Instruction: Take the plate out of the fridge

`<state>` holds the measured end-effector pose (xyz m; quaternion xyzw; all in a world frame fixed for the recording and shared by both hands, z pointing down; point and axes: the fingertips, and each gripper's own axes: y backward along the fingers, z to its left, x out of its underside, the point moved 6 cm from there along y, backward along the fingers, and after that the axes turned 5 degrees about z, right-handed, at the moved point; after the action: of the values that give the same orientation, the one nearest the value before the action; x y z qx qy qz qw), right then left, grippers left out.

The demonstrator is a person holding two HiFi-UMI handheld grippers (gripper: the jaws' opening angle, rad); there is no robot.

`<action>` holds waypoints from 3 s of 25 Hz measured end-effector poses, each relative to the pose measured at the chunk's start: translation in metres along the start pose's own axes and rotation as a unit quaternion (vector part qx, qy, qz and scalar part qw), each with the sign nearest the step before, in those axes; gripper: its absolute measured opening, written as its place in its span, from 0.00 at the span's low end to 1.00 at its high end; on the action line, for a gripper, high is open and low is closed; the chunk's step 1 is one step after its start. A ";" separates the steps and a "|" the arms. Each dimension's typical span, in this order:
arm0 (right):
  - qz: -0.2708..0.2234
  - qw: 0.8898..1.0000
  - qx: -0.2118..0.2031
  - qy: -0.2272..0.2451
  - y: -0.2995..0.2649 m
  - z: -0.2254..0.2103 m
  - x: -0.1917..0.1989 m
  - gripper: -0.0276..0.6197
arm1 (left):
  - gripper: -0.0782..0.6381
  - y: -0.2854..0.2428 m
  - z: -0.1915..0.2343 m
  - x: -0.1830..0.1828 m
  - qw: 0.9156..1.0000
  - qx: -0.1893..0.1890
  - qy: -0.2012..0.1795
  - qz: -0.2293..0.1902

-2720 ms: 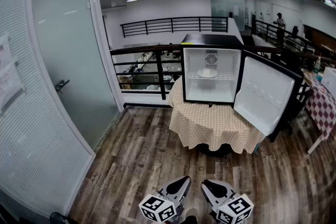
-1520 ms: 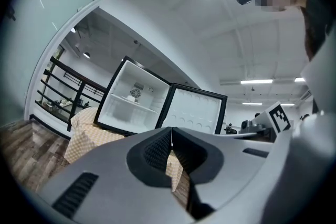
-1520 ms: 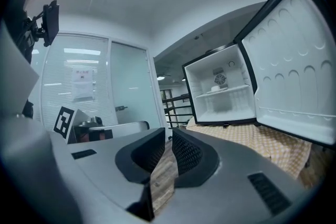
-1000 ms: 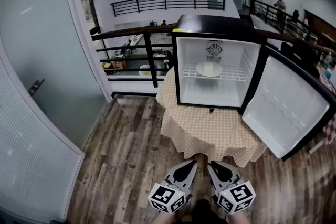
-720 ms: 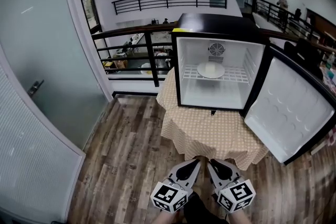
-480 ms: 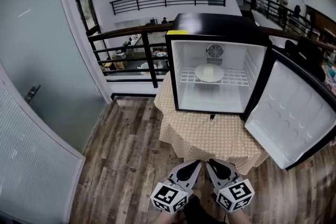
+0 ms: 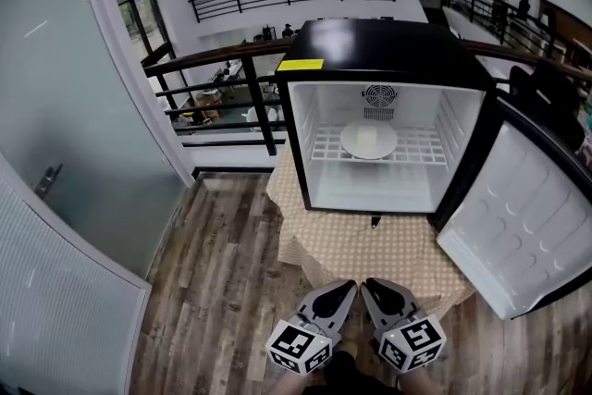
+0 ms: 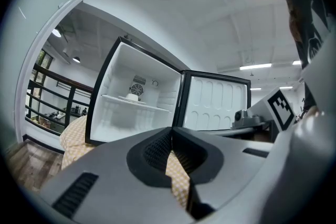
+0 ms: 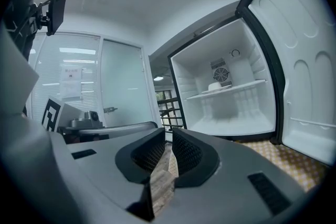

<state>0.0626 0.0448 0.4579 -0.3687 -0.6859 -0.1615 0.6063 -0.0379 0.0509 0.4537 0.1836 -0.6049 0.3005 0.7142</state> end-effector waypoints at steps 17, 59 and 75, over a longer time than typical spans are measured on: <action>0.006 1.000 -0.021 -0.019 -0.083 -0.051 -0.025 0.13 | 0.12 -0.058 0.073 -0.020 1.000 -0.018 0.001 0.009; 0.000 0.989 0.101 -0.112 -0.157 -0.135 -0.070 0.14 | 0.12 -0.144 0.155 -0.049 0.999 0.036 -0.007 0.024; -0.075 0.947 0.101 -0.296 -0.162 -0.170 -0.098 0.33 | 0.12 -0.156 0.159 -0.052 0.999 0.043 -0.011 0.022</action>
<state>0.0691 -0.2088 0.4379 -0.2842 -0.8730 -0.0199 0.3958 -0.0611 -0.1768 0.4509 0.2043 -0.6028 0.3402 0.6922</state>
